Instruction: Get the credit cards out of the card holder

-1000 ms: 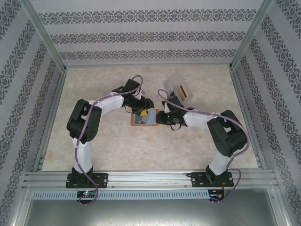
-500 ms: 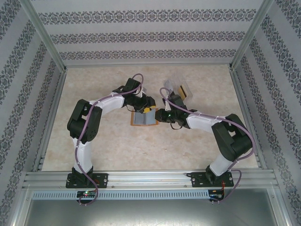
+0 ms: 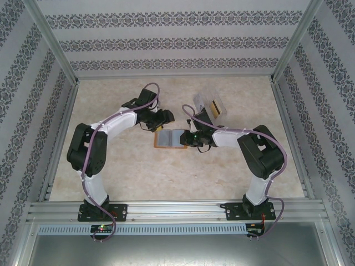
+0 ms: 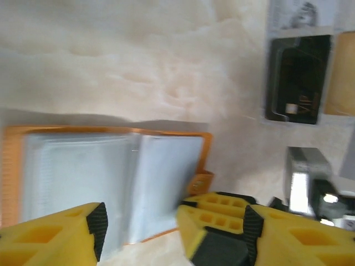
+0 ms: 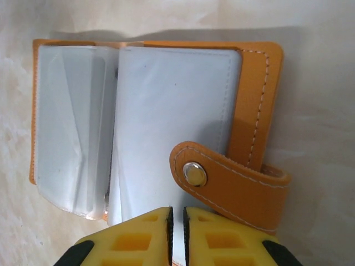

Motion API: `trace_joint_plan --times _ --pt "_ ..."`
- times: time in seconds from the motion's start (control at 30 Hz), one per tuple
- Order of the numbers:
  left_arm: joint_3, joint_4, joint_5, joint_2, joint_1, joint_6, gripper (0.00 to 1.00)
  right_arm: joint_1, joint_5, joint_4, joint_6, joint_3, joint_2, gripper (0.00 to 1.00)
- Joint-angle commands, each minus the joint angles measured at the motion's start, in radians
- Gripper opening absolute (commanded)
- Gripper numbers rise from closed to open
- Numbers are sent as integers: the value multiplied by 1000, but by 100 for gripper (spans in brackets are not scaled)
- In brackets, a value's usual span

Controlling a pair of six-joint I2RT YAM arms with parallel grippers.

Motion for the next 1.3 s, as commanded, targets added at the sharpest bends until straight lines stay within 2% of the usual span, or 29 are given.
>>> trace_joint_plan --times 0.0,0.2,0.4,0.6,0.83,0.97,1.27 --pt "-30 -109 -55 -4 3 49 70 -8 -1 -43 11 27 21 17" --pt "-45 -70 14 22 -6 52 67 -7 -3 -49 11 31 28 17" --pt "-28 -89 -25 52 -11 63 66 -6 -3 -54 10 35 31 17" --pt "-20 -72 8 83 -12 64 66 -7 -5 -58 10 39 36 17" --pt "-7 -65 34 98 -18 68 54 -8 -5 -62 10 42 39 17" --pt "3 -77 23 92 -18 77 54 -8 -6 -63 10 44 42 17" --pt "-9 3 133 83 -21 72 52 -8 -6 -64 10 45 44 17"
